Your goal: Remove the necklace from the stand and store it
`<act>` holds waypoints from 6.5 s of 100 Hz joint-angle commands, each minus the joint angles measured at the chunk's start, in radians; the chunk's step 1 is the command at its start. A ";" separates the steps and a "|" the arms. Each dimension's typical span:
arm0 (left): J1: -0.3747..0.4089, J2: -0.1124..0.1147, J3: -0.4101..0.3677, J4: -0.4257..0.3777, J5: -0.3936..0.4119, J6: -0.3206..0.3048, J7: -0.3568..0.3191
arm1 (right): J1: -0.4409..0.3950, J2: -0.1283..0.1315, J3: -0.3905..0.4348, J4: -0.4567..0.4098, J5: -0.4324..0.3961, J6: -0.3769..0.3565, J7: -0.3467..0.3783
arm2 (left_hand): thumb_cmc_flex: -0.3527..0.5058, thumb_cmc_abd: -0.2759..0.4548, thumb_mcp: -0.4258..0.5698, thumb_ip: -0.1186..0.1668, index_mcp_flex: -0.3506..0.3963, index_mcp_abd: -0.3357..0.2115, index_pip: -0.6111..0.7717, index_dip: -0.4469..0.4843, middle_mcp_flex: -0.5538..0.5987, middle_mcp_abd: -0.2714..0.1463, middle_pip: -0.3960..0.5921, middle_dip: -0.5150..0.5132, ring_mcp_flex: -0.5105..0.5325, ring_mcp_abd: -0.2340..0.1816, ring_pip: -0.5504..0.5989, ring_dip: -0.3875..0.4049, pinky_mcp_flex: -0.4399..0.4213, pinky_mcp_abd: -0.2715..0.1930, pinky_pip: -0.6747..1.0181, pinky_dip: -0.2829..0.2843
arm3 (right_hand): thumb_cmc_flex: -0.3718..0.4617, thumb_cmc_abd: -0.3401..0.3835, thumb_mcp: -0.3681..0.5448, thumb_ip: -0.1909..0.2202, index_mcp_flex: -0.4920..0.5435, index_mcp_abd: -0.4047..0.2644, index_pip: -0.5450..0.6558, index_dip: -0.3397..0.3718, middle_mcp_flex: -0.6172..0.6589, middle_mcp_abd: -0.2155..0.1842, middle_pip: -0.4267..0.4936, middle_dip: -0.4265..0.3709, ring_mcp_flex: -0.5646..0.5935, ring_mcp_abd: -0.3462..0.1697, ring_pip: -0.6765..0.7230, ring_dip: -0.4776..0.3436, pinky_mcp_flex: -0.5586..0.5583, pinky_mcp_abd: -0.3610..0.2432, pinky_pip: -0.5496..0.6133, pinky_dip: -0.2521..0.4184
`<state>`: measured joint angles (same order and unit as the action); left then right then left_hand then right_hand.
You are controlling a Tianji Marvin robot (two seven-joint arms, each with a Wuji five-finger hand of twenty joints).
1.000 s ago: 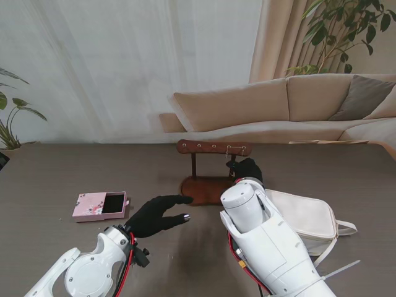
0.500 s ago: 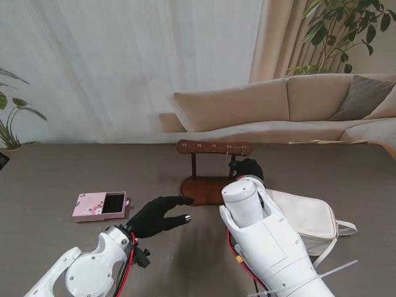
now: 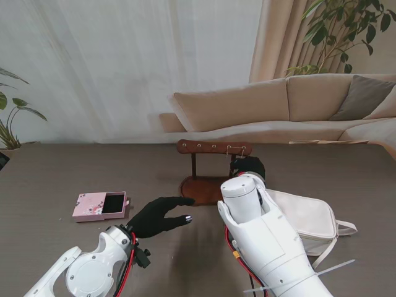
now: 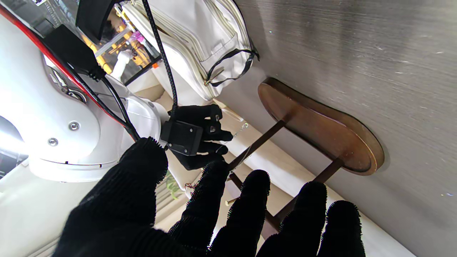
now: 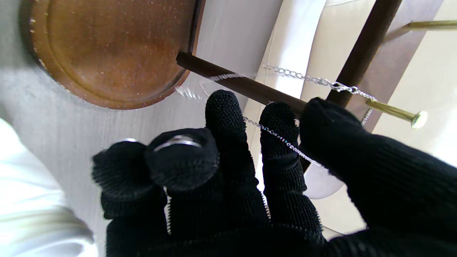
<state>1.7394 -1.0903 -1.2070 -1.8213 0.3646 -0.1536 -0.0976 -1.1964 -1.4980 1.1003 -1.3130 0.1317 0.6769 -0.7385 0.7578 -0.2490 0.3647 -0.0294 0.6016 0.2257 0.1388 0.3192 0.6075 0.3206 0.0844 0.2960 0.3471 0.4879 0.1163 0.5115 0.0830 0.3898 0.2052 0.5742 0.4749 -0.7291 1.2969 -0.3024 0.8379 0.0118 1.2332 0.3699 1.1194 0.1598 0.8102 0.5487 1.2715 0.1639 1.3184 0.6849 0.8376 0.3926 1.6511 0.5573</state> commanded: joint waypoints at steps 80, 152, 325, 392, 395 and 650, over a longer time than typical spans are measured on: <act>-0.011 0.001 0.015 0.005 -0.014 0.012 -0.040 | -0.027 0.017 0.055 -0.134 0.010 -0.015 0.006 | 0.002 0.051 -0.039 -0.001 0.014 0.005 -0.004 -0.002 0.012 0.002 -0.005 0.003 0.000 0.006 -0.002 -0.004 -0.005 -0.035 -0.022 0.006 | 0.018 -0.070 0.087 -0.029 0.077 0.031 0.009 0.077 0.105 0.012 0.001 0.046 0.038 -0.032 0.077 0.035 0.283 0.020 0.043 -0.023; -0.015 0.002 0.019 0.007 -0.018 0.019 -0.043 | -0.019 0.032 0.017 -0.202 -0.014 0.006 0.075 | 0.009 0.054 -0.049 0.000 0.014 0.006 -0.005 -0.002 0.011 0.003 -0.006 0.003 -0.002 0.006 -0.002 -0.010 -0.006 -0.037 -0.021 0.008 | 0.024 -0.065 0.078 -0.025 0.086 0.025 -0.010 0.090 0.106 0.012 -0.009 0.050 0.038 -0.037 0.076 0.034 0.283 0.009 0.042 -0.023; 0.032 0.025 -0.128 -0.067 0.157 0.069 -0.120 | -0.277 0.178 0.045 -0.564 -0.043 -0.121 0.350 | -0.015 0.013 -0.001 0.001 -0.033 -0.012 -0.019 -0.009 -0.051 -0.036 -0.018 -0.009 -0.063 -0.046 -0.019 -0.018 -0.038 -0.104 -0.035 0.002 | 0.033 -0.067 0.078 -0.026 0.099 0.023 -0.031 0.120 0.112 0.014 -0.021 0.060 0.038 -0.037 0.076 0.035 0.282 0.004 0.042 -0.021; 0.060 0.059 -0.385 0.002 0.390 0.039 -0.271 | -0.389 0.233 0.051 -0.639 -0.078 -0.214 0.464 | -0.206 -0.243 0.272 -0.079 -0.273 0.021 -0.135 -0.150 -0.368 -0.117 -0.084 -0.125 -0.300 -0.216 -0.094 -0.187 -0.137 -0.265 -0.192 -0.252 | 0.033 -0.066 0.077 -0.026 0.100 0.020 -0.035 0.125 0.112 0.014 -0.023 0.062 0.038 -0.033 0.070 0.032 0.275 0.005 0.037 -0.020; 0.056 0.061 -0.389 0.010 0.398 0.040 -0.278 | -0.391 0.234 0.052 -0.640 -0.079 -0.216 0.467 | -0.208 -0.249 0.273 -0.086 -0.284 0.019 -0.141 -0.162 -0.380 -0.122 -0.082 -0.134 -0.303 -0.223 -0.099 -0.209 -0.131 -0.268 -0.202 -0.281 | 0.033 -0.066 0.078 -0.025 0.100 0.020 -0.036 0.126 0.112 0.014 -0.023 0.062 0.038 -0.039 0.069 0.031 0.275 0.005 0.037 -0.020; -0.225 0.114 -0.249 0.343 0.835 0.054 -0.474 | -0.419 0.250 0.077 -0.617 -0.049 -0.177 0.539 | -0.292 -0.298 0.364 -0.117 -0.467 0.009 -0.188 -0.331 -0.533 -0.126 -0.124 -0.284 -0.351 -0.275 -0.149 -0.496 -0.122 -0.319 -0.232 -0.581 | 0.033 -0.064 0.077 -0.025 0.100 0.024 -0.034 0.128 0.113 0.016 -0.021 0.062 0.038 -0.039 0.074 0.033 0.274 0.001 0.036 -0.016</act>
<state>1.5015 -0.9759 -1.4497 -1.4612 1.1999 -0.0984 -0.5414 -1.6088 -1.2447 1.1792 -1.9321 0.0798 0.4984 -0.2119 0.4584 -0.5478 0.7388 -0.1248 0.1393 0.2616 -0.0777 -0.0231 0.1093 0.1848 -0.0264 0.0269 0.0339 0.2013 -0.0086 0.0275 -0.0403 0.0854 0.0099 0.0151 0.4983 -0.7474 1.3220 -0.3115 0.9127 0.0461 1.1943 0.4795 1.1933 0.1598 0.7936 0.5986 1.2814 0.1527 1.3688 0.7124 0.8370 0.3923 1.6511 0.5563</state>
